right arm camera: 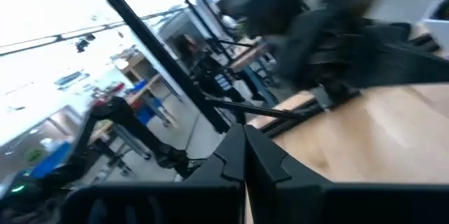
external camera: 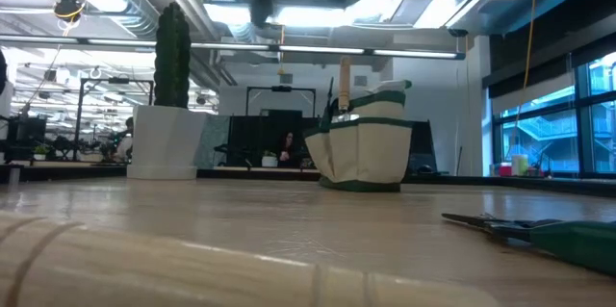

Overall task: Pick & Place Garden tools in Gardening bag
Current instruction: Adjust the gardening bag

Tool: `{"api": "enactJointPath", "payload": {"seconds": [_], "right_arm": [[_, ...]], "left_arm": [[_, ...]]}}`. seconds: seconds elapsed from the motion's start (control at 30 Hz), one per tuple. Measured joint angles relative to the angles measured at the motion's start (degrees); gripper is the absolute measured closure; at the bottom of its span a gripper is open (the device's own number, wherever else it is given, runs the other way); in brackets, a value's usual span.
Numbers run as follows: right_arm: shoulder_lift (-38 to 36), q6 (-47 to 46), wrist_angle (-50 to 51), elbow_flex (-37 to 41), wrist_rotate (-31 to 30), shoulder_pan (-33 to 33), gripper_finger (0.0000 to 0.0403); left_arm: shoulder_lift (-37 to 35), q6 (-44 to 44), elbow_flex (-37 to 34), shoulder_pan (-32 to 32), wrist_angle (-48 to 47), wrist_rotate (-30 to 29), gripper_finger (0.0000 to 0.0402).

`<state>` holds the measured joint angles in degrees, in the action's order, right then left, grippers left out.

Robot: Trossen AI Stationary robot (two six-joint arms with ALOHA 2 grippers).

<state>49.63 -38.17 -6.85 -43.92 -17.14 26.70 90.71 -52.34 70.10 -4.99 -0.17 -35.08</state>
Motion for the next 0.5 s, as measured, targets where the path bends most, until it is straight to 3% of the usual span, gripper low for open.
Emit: {"api": "enactJointPath", "payload": {"seconds": [0.13,0.27,0.37,0.5], "right_arm": [[0.0,2.2,-9.6,2.0,3.3,0.0,0.0403],[-0.6,2.1,-24.2,9.5,3.9,0.0,0.0403],[-1.1,-1.8,-38.4,16.9,2.8,-0.4,0.0403],[-1.1,-3.8,-49.9,23.6,0.2,-0.5,0.0403]], "left_arm": [[-0.3,1.6,-3.6,4.9,14.5,12.8,0.0399],[-0.6,9.4,-3.7,9.4,16.5,22.8,0.0398],[-3.0,13.1,-3.8,11.4,11.8,22.7,0.0398],[-8.5,14.2,-4.9,14.5,-2.8,16.1,0.04]]}}
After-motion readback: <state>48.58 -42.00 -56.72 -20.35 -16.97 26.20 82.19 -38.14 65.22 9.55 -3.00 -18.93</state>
